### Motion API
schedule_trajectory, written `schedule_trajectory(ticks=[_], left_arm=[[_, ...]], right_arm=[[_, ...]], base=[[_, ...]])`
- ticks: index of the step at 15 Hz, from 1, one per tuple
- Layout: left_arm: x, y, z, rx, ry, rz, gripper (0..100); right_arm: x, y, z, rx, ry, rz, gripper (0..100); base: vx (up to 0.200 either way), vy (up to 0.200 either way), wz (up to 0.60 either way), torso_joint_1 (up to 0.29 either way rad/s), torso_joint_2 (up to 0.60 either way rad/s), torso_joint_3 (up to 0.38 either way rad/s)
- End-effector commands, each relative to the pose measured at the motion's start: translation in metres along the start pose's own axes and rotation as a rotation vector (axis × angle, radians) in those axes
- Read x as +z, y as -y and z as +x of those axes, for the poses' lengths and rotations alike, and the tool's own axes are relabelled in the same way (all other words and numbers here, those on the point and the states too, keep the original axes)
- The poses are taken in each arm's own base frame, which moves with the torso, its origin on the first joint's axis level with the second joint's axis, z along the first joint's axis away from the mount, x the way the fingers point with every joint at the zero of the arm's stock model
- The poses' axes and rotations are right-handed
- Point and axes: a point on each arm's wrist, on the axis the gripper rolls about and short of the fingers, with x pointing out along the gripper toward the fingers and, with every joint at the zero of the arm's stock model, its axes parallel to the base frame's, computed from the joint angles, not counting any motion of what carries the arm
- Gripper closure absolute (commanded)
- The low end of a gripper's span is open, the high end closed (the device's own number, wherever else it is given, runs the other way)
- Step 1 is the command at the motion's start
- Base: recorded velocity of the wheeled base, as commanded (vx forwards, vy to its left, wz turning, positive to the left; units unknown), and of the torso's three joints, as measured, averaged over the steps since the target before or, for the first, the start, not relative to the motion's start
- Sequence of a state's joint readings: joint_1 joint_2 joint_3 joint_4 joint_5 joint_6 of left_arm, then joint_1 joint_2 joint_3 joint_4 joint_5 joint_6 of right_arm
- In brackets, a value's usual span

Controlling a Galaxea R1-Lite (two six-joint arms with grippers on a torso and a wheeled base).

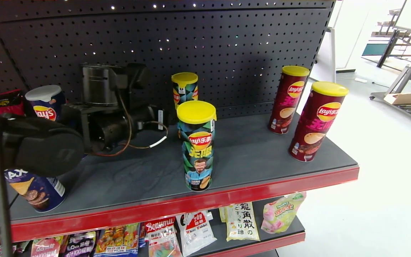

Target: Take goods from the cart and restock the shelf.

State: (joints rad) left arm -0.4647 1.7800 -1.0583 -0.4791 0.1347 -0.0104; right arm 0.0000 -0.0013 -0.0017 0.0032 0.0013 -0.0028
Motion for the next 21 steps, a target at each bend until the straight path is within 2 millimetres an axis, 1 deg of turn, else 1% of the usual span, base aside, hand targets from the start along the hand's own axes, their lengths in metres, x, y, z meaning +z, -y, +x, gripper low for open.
schedule_trajectory(ticks=[1,2,3,4,5,6,7,8,9,10,11,12,13,14,15,18,19,21], left_arm=[[0.000,-0.017,-0.049,0.030,0.021,-0.011,0],[-0.001,-0.020,-0.063,0.039,0.021,-0.013,0],[-0.005,-0.023,-0.090,0.031,-0.001,-0.012,0],[-0.007,-0.024,-0.104,0.025,-0.010,-0.011,0],[-0.013,-0.027,-0.148,-0.030,-0.032,-0.008,0],[-0.017,-0.029,-0.184,-0.081,-0.027,-0.009,0],[-0.023,-0.031,-0.209,-0.110,-0.031,-0.010,0],[-0.037,-0.034,-0.249,-0.133,-0.023,-0.010,0],[-0.052,-0.037,-0.281,-0.142,0.006,-0.005,0],[-0.060,-0.038,-0.296,-0.142,0.026,-0.005,0],[-0.075,-0.041,-0.321,-0.127,0.061,-0.016,0],[-0.088,-0.042,-0.335,-0.119,0.073,-0.045,0],[-0.099,-0.043,-0.344,-0.116,0.085,-0.064,0],[-0.117,-0.044,-0.351,-0.115,0.108,-0.064,0],[-0.124,-0.044,-0.354,-0.108,0.123,-0.067,0],[-0.128,-0.046,-0.355,-0.029,0.126,-0.095,0],[-0.140,-0.047,-0.352,0.027,0.115,-0.111,0],[-0.150,-0.048,-0.353,0.071,0.129,-0.111,0]], right_arm=[[0.000,0.000,0.000,0.000,-0.001,0.000,0],[0.000,0.000,0.000,0.000,-0.001,0.000,0],[0.000,0.000,0.000,0.000,-0.001,0.000,0],[0.000,0.000,0.000,0.000,-0.001,0.000,0],[0.000,0.000,0.000,0.000,-0.001,0.000,0],[0.000,0.000,0.000,0.000,-0.001,0.000,0],[0.000,0.000,0.000,0.000,-0.001,0.000,0],[0.000,0.000,0.000,0.000,-0.001,0.000,0],[0.000,0.000,0.000,0.000,-0.001,0.000,0],[0.000,0.000,0.000,0.000,-0.001,0.000,0],[0.000,0.000,0.000,0.000,-0.001,0.000,0],[0.000,0.000,0.000,0.000,-0.001,0.000,0],[0.000,0.000,0.000,0.000,-0.001,0.000,0],[0.000,0.000,0.000,0.000,-0.001,0.000,0],[0.000,0.000,0.000,0.000,-0.001,0.000,0],[0.000,0.000,0.000,0.000,-0.001,0.000,0],[0.000,0.000,0.000,0.000,-0.001,0.000,0],[0.000,0.000,0.000,0.000,-0.001,-0.002,0]], base=[[0.000,0.000,0.00,0.000,0.00,0.000],[0.000,0.000,0.00,0.000,0.00,0.000],[0.000,0.000,0.00,0.000,0.00,0.000],[0.000,0.000,0.00,0.000,0.00,0.000],[0.000,0.000,0.00,0.000,0.00,0.000],[0.000,0.000,0.00,0.000,0.00,0.000],[0.000,0.000,0.00,0.000,0.00,0.000],[0.000,0.000,0.00,0.000,0.00,0.000],[0.000,0.000,0.00,0.000,0.00,0.000],[0.000,0.000,0.00,0.000,0.00,0.000],[0.000,0.000,0.00,0.000,0.00,0.000],[0.000,0.000,0.00,0.000,0.00,0.000],[0.000,0.000,0.00,0.000,0.00,0.000],[0.000,0.000,0.00,0.000,0.00,0.000],[0.000,0.000,0.00,0.000,0.00,0.000],[0.000,0.000,0.00,0.000,0.00,0.000],[0.000,0.000,0.00,0.000,0.00,0.000],[0.000,0.000,0.00,0.000,0.00,0.000]])
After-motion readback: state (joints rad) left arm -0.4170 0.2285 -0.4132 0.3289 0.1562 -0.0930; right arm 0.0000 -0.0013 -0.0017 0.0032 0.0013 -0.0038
